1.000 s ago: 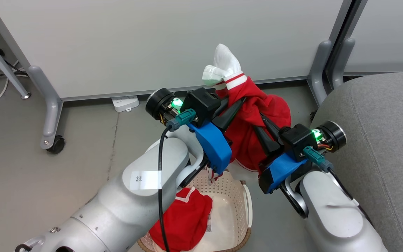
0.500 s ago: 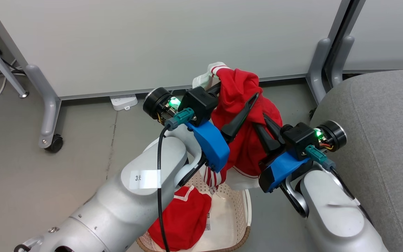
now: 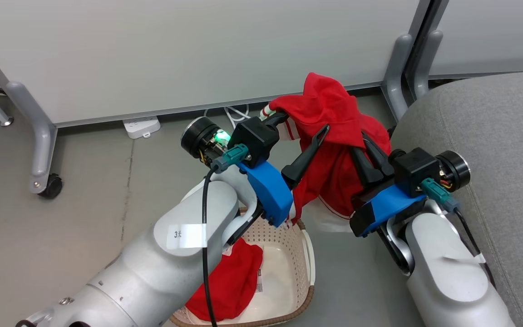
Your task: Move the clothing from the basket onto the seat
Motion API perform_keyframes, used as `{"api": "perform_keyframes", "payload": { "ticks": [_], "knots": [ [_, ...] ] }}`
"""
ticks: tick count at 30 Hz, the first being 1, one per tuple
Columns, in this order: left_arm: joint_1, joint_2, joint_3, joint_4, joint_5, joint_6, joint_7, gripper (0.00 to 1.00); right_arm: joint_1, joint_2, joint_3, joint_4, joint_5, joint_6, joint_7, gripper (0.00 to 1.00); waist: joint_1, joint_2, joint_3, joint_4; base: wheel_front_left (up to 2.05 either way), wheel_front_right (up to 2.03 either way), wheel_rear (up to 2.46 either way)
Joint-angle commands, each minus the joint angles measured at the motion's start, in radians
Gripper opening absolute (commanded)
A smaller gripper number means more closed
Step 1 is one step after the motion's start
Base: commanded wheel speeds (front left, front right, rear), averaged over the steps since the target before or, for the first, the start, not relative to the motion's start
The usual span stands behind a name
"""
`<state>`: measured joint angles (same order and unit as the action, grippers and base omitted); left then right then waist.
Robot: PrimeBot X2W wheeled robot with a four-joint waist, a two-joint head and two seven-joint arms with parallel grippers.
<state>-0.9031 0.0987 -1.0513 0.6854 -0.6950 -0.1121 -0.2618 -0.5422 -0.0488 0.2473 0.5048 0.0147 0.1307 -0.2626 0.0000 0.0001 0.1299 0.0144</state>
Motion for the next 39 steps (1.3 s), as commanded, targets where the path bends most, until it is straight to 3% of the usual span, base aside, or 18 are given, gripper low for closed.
{"api": "perform_keyframes", "payload": {
  "ticks": [1, 21, 39],
  "knots": [
    [0.011, 0.006, -0.005, 0.001, 0.007, 0.002, -0.005, 1.00, 0.011, -0.003, -0.011, -0.008, 0.002, 0.000, -0.004, 0.00, 0.0000, -0.0001, 0.009, -0.014, 0.00, 0.00, 0.00],
    [0.026, 0.044, -0.063, -0.088, 0.055, 0.020, 0.003, 1.00, 0.022, -0.002, -0.177, -0.135, -0.002, 0.000, -0.004, 0.00, 0.0000, -0.0001, 0.107, -0.187, 0.00, 0.00, 0.00],
    [0.040, 0.086, -0.119, -0.189, 0.089, 0.041, 0.029, 1.00, 0.118, -0.002, -0.392, -0.263, -0.009, 0.000, -0.004, 0.00, 0.0000, -0.0001, 0.203, -0.351, 0.00, 0.00, 0.00]
  ]
}}
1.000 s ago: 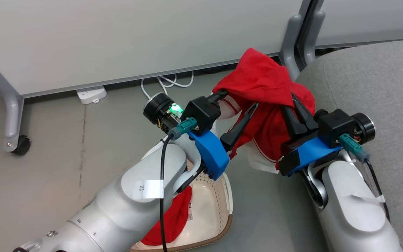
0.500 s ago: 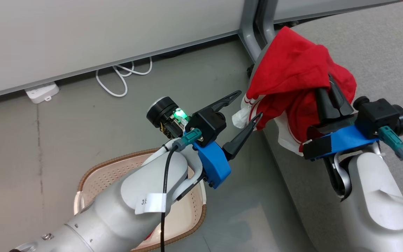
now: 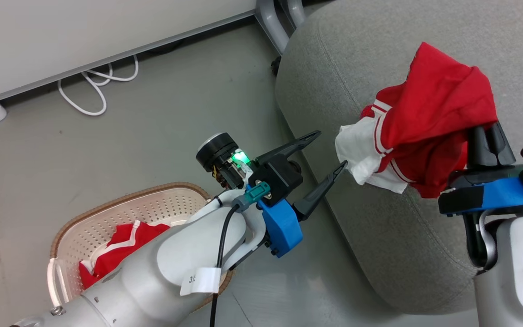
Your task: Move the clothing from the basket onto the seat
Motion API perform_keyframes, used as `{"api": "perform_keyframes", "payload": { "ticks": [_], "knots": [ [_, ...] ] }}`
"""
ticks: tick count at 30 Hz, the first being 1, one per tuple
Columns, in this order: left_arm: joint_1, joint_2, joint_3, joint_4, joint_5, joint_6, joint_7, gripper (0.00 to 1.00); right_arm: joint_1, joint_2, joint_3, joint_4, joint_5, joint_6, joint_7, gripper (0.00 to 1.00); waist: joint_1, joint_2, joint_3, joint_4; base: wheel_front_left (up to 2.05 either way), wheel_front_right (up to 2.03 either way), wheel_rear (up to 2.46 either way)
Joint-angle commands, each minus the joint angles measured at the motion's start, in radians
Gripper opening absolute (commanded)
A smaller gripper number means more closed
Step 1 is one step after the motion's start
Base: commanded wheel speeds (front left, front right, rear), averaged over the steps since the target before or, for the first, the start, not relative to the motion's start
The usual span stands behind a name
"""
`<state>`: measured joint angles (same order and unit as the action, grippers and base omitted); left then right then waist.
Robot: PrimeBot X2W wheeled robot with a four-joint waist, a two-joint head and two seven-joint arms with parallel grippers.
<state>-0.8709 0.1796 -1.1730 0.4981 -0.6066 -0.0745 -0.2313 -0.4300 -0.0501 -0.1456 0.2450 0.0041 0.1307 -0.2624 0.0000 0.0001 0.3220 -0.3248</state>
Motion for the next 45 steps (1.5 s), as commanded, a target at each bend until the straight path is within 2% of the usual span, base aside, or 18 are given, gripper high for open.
{"api": "perform_keyframes", "payload": {
  "ticks": [1, 7, 19, 32, 33, 37, 45],
  "knots": [
    [0.007, 0.007, -0.001, -0.004, 0.002, 0.003, 0.000, 1.00, 0.013, -0.001, -0.007, -0.006, 0.006, 0.000, -0.004, 0.00, 0.0000, -0.0001, 0.015, -0.019, 0.00, 0.00, 0.00],
    [0.006, 0.016, -0.021, -0.021, 0.011, 0.004, 0.013, 1.00, 0.056, -0.001, -0.042, -0.013, 0.016, 0.000, -0.004, 0.00, 0.0000, -0.0001, 0.040, -0.051, 0.00, 0.00, 0.00],
    [0.002, 0.017, -0.026, -0.027, 0.001, 0.005, 0.013, 1.00, 0.060, -0.001, -0.052, -0.010, 0.036, 0.000, -0.004, 0.00, 0.0000, -0.0001, 0.052, -0.056, 0.00, 0.00, 0.00],
    [-0.057, 0.049, -0.015, -0.066, 0.022, 0.029, 0.021, 1.00, -0.202, 0.000, -0.095, -0.082, -0.011, 0.000, -0.004, 0.00, 0.0000, -0.0001, 0.158, -0.056, 0.00, 0.00, 0.00],
    [-0.076, 0.055, -0.013, -0.080, 0.028, 0.032, 0.027, 1.00, -0.271, -0.012, -0.116, -0.098, -0.027, 0.000, -0.004, 0.00, 0.0000, -0.0001, 0.199, -0.050, 0.00, 0.00, 0.00],
    [-0.111, 0.073, -0.008, -0.097, 0.042, 0.032, 0.033, 1.00, -0.372, -0.053, -0.165, -0.113, -0.039, 0.000, -0.004, 0.00, 0.0000, -0.0001, 0.261, -0.036, 0.00, 0.00, 0.00],
    [-0.203, 0.121, 0.012, -0.151, 0.078, 0.046, 0.053, 1.00, -0.570, -0.214, -0.354, -0.098, -0.004, 0.000, -0.004, 0.00, 0.0000, -0.0001, 0.404, -0.008, 0.00, 0.00, 0.00]
  ]
}}
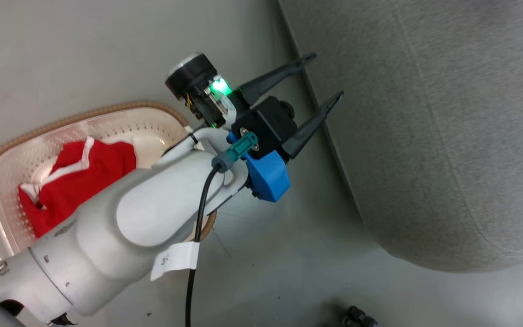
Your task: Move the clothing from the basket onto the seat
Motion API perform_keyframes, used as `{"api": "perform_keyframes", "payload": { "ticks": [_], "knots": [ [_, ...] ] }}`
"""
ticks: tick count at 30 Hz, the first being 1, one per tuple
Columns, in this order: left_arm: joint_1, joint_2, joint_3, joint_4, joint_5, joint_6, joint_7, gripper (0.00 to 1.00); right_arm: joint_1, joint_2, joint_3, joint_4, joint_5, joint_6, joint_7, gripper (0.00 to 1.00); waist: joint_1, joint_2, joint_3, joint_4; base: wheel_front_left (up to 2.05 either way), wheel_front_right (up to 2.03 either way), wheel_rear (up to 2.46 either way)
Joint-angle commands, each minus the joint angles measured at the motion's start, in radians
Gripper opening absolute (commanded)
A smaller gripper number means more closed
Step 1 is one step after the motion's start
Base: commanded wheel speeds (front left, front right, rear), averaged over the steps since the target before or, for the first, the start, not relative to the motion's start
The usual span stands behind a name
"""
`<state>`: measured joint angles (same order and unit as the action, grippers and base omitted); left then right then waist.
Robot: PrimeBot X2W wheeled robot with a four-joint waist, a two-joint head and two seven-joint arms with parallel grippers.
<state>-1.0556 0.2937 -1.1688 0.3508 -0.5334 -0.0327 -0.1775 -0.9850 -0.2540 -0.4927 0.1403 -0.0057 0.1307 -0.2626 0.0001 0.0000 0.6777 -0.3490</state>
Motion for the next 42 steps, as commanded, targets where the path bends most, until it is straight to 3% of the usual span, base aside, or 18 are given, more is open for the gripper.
{"api": "perform_keyframes", "payload": {
  "ticks": [1, 6, 12, 28, 33, 34, 35, 36, 42],
  "knots": [
    [-0.025, 0.011, 0.009, -0.011, 0.008, 0.006, 0.003, 1.00, -0.025, -0.033, -0.025, 0.021, 0.009, 0.000, -0.003, 0.00, -0.0001, 0.0000, 0.063, 0.018, 0.00, 0.00, 0.00],
    [-0.053, 0.026, 0.012, -0.036, 0.019, 0.014, 0.010, 1.00, -0.034, -0.123, -0.109, 0.104, 0.009, 0.000, -0.004, 0.00, -0.0001, 0.0000, 0.112, 0.031, 0.00, 0.00, 0.00],
    [-0.061, 0.036, 0.005, -0.058, 0.027, 0.023, 0.015, 1.00, 0.029, -0.155, -0.187, 0.203, 0.001, 0.000, -0.003, 0.00, -0.0001, 0.0000, 0.142, 0.041, 0.00, 0.00, 0.00],
    [-0.057, 0.047, -0.009, -0.071, 0.021, 0.030, 0.011, 1.00, 0.164, -0.012, -0.151, 0.434, -0.021, 0.000, -0.003, 0.00, -0.0001, 0.0000, 0.140, 0.044, 0.00, 0.00, 0.00],
    [-0.050, 0.046, -0.012, -0.066, 0.017, 0.034, 0.008, 1.00, 0.190, 0.004, -0.137, 0.462, -0.015, 0.000, -0.003, 0.00, -0.0001, 0.0000, 0.129, 0.045, 0.00, 0.00, 0.00],
    [-0.048, 0.045, -0.013, -0.064, 0.017, 0.034, 0.007, 1.00, 0.201, 0.006, -0.136, 0.460, -0.012, 0.000, -0.003, 0.24, -0.0001, 0.0000, 0.125, 0.045, 0.00, 0.00, 0.00],
    [-0.046, 0.043, -0.013, -0.063, 0.015, 0.033, 0.005, 1.00, 0.211, 0.009, -0.132, 0.457, -0.010, 0.000, -0.003, 0.92, -0.0001, 0.0000, 0.120, 0.044, 0.00, 0.00, 0.00],
    [-0.042, 0.041, -0.014, -0.061, 0.014, 0.033, 0.000, 1.00, 0.223, 0.011, -0.128, 0.451, -0.013, 0.000, -0.003, 1.00, -0.0001, 0.0000, 0.112, 0.043, 0.00, 0.00, 0.00],
    [-0.014, 0.024, -0.013, -0.037, -0.002, 0.035, -0.031, 1.00, 0.332, 0.051, -0.082, 0.365, -0.056, 0.000, -0.003, 1.00, -0.0001, 0.0000, 0.039, 0.037, 0.00, 0.00, 0.00]
  ]
}}
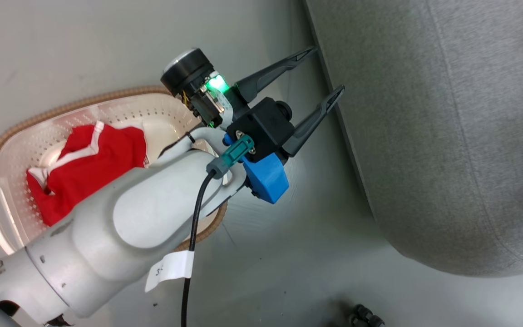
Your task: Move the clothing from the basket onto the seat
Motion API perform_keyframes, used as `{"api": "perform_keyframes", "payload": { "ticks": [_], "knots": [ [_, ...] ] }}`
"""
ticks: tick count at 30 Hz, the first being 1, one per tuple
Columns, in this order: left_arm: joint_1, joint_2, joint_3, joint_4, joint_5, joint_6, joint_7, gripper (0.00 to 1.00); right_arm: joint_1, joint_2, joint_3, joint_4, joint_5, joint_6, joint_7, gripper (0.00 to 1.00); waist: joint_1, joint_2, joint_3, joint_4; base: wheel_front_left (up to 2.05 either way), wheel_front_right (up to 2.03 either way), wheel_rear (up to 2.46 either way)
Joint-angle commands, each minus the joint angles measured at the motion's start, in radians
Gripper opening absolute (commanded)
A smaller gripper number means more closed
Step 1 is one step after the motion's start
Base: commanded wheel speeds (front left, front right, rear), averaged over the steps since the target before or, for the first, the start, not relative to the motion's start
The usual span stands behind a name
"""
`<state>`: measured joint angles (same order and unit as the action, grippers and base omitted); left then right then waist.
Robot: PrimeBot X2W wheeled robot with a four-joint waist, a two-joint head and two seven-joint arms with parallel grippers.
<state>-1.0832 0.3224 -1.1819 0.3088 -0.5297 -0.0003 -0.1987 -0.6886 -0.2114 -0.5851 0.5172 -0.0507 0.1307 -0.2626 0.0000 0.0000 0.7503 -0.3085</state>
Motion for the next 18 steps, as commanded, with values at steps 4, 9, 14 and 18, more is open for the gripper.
{"api": "perform_keyframes", "payload": {
  "ticks": [4, 9, 14, 18],
  "knots": [
    [0.045, -0.026, 0.010, 0.031, -0.023, 0.009, -0.036, 1.00, 0.128, 0.025, 0.045, -0.068, -0.036, 0.000, -0.004, 1.00, 0.0000, 0.0000, -0.105, 0.003, 0.00, 0.00, 0.00],
    [0.105, -0.049, 0.045, 0.068, -0.042, 0.029, -0.061, 1.00, 0.244, 0.048, 0.078, -0.154, -0.048, 0.000, -0.003, 1.00, 0.0000, 0.0000, -0.204, 0.029, 0.00, 0.00, 0.00],
    [0.181, -0.058, 0.140, 0.070, -0.037, 0.059, -0.068, 1.00, 0.318, 0.052, 0.162, -0.237, -0.034, 0.000, -0.003, 1.00, 0.0000, 0.0000, -0.297, 0.068, 0.00, 0.00, 0.00],
    [0.263, -0.056, 0.260, 0.025, -0.003, 0.084, -0.067, 1.00, 0.350, 0.061, 0.234, -0.287, -0.015, 0.000, -0.003, 1.00, 0.0000, 0.0000, -0.356, 0.106, 0.00, 0.00, 0.00]
  ]
}}
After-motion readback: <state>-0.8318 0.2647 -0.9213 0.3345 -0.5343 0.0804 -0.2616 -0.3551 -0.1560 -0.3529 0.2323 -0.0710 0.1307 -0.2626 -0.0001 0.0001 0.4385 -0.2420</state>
